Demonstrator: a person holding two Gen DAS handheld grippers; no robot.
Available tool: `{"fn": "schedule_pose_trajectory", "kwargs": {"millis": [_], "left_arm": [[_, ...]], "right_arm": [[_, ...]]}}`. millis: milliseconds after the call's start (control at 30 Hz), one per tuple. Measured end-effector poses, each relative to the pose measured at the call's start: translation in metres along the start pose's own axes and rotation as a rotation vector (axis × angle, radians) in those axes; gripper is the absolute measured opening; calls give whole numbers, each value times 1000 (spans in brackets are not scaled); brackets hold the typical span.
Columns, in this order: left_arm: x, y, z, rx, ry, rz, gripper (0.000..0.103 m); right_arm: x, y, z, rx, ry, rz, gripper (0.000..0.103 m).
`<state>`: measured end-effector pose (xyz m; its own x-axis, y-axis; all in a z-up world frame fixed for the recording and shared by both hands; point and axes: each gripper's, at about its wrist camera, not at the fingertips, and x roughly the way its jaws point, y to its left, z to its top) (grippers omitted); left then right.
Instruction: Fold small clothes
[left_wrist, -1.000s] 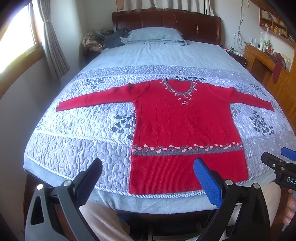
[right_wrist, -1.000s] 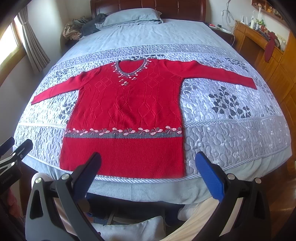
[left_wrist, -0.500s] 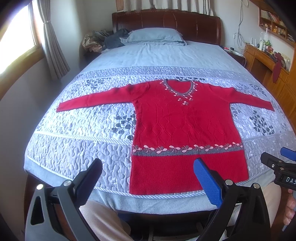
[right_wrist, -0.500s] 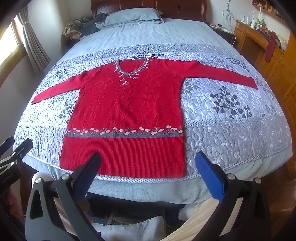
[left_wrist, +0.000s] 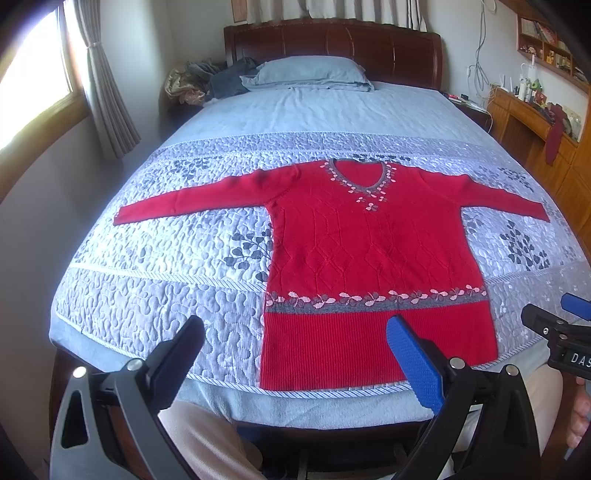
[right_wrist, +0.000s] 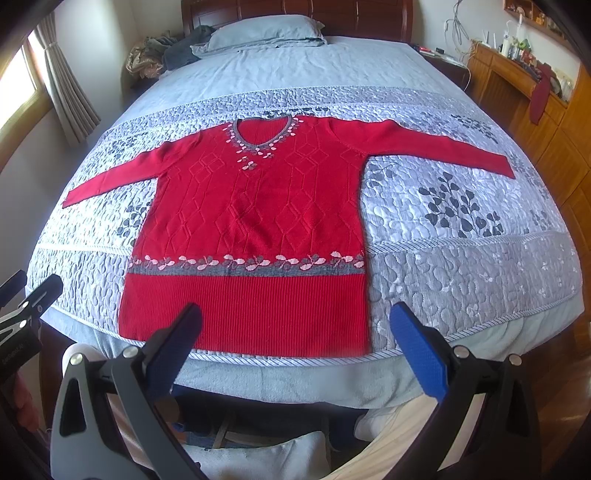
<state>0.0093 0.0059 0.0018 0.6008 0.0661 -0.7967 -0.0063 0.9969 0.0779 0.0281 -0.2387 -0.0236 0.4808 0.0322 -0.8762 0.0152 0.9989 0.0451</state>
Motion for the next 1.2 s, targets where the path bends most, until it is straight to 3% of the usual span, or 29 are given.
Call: {"fn": "schedule_pose_trajectory", "kwargs": {"millis": [1200], "left_arm": [[10,1,5,3,15,9,99]], "right_arm": [[13,-7,3,19,19,16,100]]}}
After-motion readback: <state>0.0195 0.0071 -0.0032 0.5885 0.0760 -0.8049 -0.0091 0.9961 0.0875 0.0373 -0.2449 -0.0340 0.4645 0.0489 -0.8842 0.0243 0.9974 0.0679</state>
